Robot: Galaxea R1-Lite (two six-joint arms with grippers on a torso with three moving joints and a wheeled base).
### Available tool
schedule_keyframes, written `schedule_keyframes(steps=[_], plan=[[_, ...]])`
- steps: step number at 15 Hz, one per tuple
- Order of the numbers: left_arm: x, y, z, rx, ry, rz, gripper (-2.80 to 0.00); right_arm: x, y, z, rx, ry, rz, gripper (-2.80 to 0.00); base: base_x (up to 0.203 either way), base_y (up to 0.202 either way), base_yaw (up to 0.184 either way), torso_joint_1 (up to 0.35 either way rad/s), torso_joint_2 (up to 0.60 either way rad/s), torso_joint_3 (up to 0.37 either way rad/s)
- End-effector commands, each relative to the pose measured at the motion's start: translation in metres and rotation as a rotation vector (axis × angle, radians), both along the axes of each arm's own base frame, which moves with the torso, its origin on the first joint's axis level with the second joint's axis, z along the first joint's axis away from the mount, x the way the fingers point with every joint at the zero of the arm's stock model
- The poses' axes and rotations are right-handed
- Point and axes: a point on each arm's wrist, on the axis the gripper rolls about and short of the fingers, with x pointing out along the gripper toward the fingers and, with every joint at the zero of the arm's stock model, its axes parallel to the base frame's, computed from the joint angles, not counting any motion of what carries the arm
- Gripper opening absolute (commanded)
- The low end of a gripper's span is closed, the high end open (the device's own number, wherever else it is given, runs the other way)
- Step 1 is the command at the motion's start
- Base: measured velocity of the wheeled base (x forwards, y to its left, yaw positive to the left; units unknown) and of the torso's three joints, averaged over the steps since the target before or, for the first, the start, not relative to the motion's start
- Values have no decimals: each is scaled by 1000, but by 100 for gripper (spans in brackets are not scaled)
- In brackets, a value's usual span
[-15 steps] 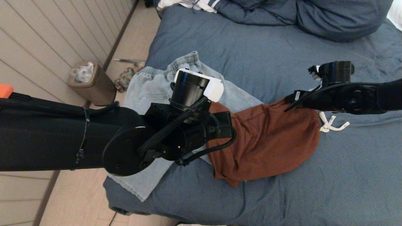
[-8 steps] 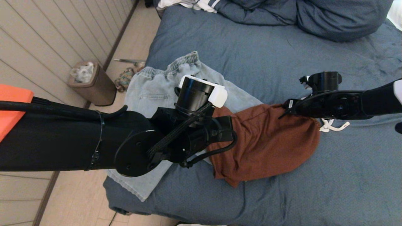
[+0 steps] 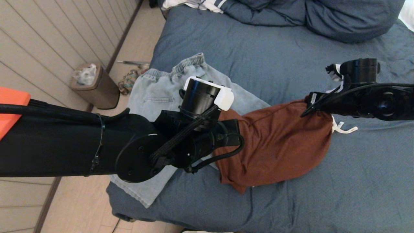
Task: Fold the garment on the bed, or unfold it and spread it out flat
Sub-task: Unford the brown shorts
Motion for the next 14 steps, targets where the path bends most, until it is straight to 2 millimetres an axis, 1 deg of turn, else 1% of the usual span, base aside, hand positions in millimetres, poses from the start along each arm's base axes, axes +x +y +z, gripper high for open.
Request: schedule_keyframes(steps=[1,3,5,7,9,10,12,14], plan=[[-2,3,7,-17,-10,4,-280,-34,3,38,2,-105,9,-280,0,0,0,0,0,0],[-4,6,11,-25,-17,3,-280,-55,9,61,-1,-172,31,-280,0,0,0,0,0,0],[-4,6,13,-31,-20,4,-280,-75,25,81,4,-237,89,-280,0,0,0,0,0,0],[-6,10,20,-49,-34,6,-280,-99,39,102,4,-311,151,-280,0,0,0,0,0,0],[-10,15,28,-63,-46,6,-280,-122,49,120,6,-378,210,-280,0,0,0,0,0,0],[-10,15,27,-63,-44,3,-280,-132,52,126,1,-401,234,-280,0,0,0,0,0,0],[-8,11,19,-46,-29,1,-280,-136,53,123,-19,-383,246,-280,0,0,0,0,0,0],[1,-1,-3,-4,4,2,-280,-133,52,110,-28,-334,238,-280,0,0,0,0,0,0]])
